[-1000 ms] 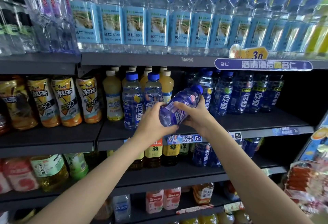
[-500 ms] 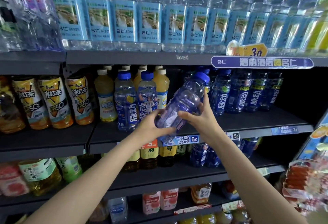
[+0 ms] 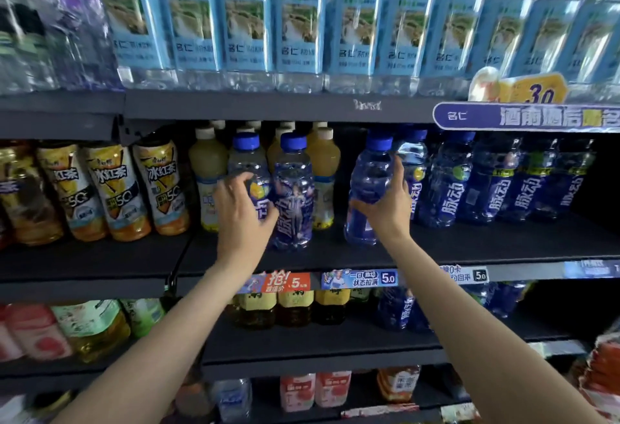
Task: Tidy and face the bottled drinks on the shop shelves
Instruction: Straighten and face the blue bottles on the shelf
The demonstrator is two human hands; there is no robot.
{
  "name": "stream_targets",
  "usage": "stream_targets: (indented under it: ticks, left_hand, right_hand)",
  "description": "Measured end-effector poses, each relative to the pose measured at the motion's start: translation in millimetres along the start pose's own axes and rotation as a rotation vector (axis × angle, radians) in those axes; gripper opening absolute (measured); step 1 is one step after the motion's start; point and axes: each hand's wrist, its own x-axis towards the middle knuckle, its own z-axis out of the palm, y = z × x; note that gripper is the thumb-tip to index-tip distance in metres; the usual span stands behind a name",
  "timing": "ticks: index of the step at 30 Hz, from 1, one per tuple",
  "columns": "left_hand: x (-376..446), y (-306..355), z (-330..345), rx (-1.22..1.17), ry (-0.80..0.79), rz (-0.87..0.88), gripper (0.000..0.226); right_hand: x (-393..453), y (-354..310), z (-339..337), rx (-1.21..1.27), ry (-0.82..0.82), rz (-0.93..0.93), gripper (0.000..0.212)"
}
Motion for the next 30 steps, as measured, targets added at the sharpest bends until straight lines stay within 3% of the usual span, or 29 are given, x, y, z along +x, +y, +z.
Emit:
stream_targets:
  ticks: [5, 8, 12, 17, 22, 26, 29, 30]
  left_hand:
    - [15, -12, 9, -0.009, 0.097, -0.162, 0.067]
    - [17, -33, 21, -0.087, -0.032, -0.246, 0.074]
    - [13, -41, 26, -0.099, -0.069, -0.241, 0.070]
    - [14, -45, 24, 0.000, -0.096, -0.177, 0.089]
    - [13, -50, 27, 0.040, -0.105, -0.141, 0.065]
    - [15, -54, 24, 0.038, -0.141, -0.116, 0.070]
    - [14, -52, 19, 0.082, -0.155, -0.120, 0.075]
    - [15, -51, 18, 0.102, -0.166, -0.114, 0.073]
  right_hand:
    - [18, 10, 31, -0.005, -0.005, 0.077, 0.097]
    - [7, 29, 41, -0.046, -0.054, 0.135, 0.094]
    - [10, 45, 52, -0.191, -0.027, 0.133, 0.087]
    - [44, 46, 79, -0.300, -0.035, 0.177, 0.082]
    - [78, 52, 98, -0.380, -0.013, 0.204, 0.074]
    - [89, 47, 89, -0.215, -0.112, 0.290, 0.081]
    - [47, 37, 72, 0.055, 0.043, 0.072, 0.056]
    - [25, 30, 66, 0.167, -0.010, -0.021, 0.049]
